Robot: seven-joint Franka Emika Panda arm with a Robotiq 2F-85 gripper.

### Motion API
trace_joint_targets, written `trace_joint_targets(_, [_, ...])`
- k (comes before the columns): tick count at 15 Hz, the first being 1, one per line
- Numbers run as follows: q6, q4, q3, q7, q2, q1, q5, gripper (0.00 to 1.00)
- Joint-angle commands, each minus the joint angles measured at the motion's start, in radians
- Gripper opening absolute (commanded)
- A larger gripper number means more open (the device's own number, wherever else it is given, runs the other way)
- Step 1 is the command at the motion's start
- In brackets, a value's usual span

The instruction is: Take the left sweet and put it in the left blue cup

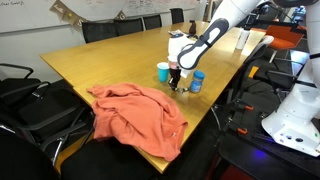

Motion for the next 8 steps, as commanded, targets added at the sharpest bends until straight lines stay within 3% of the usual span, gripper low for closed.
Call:
trace_joint_targets(1, [0.017,-0.001,-0.020,0.017,-0.013,0.024,-0.002,0.05])
trace_joint_targets(8, [0.079,-0.069,-0.018,0.131,-0.208,0.066,0.022,0.06])
